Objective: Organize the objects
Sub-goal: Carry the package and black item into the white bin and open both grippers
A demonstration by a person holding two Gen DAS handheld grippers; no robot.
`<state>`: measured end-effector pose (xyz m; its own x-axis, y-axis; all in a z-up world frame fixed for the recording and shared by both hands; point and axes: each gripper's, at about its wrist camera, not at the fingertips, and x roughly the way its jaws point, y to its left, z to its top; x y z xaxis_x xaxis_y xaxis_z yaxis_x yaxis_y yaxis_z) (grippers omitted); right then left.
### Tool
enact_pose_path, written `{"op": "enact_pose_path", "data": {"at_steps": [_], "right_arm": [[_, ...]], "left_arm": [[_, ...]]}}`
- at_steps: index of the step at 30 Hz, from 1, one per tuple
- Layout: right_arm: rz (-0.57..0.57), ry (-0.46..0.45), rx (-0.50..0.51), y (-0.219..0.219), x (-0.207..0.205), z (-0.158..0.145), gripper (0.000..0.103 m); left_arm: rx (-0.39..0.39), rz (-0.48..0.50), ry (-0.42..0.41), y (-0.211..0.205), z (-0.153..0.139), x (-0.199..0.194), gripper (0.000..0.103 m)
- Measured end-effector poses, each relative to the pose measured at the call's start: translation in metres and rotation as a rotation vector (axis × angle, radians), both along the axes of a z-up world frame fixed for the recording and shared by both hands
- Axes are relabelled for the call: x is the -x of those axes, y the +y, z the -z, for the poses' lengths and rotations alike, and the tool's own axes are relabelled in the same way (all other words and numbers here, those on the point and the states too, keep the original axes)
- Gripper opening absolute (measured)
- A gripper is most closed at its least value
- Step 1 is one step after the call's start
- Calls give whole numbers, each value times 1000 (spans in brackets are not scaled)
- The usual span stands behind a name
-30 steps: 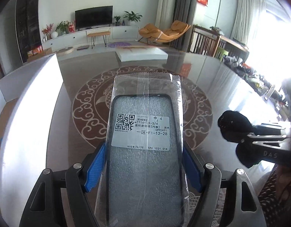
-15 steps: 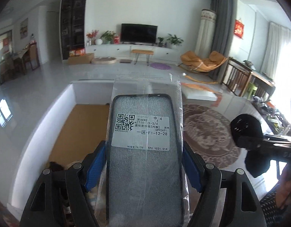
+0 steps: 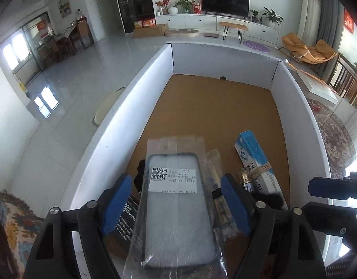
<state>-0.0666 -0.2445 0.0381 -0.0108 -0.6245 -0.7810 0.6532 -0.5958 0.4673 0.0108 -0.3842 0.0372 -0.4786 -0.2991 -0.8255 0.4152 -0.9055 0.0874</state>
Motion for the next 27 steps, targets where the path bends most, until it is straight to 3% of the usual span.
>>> {"op": "enact_pose_path", "data": {"at_steps": [3,5,7,10,15,21,27], "right_arm": [[11,41,-6,7,-1,-4,54],[30,89,-22,17,-1,-12,62],[47,136,-44,24,2,-27,69],[60,201,-90,35,1,-45,80],[49,276,-159,45,-2,-63,83],[55,254,-190,47,-5,-55,83],[39,271,-244,40,-14,-43,83]], "left_arm": [[15,-4,64,13,-16,-1,88],[25,-11,119,19,-32,-9,90],[35,-48,158,25,-46,-16,100],[45,-124,125,38,-61,-24,103],[117,-167,65,60,-67,-39,103],[9,-184,61,51,-59,-57,103],[-46,-217,46,44,-53,-64,103]]}}
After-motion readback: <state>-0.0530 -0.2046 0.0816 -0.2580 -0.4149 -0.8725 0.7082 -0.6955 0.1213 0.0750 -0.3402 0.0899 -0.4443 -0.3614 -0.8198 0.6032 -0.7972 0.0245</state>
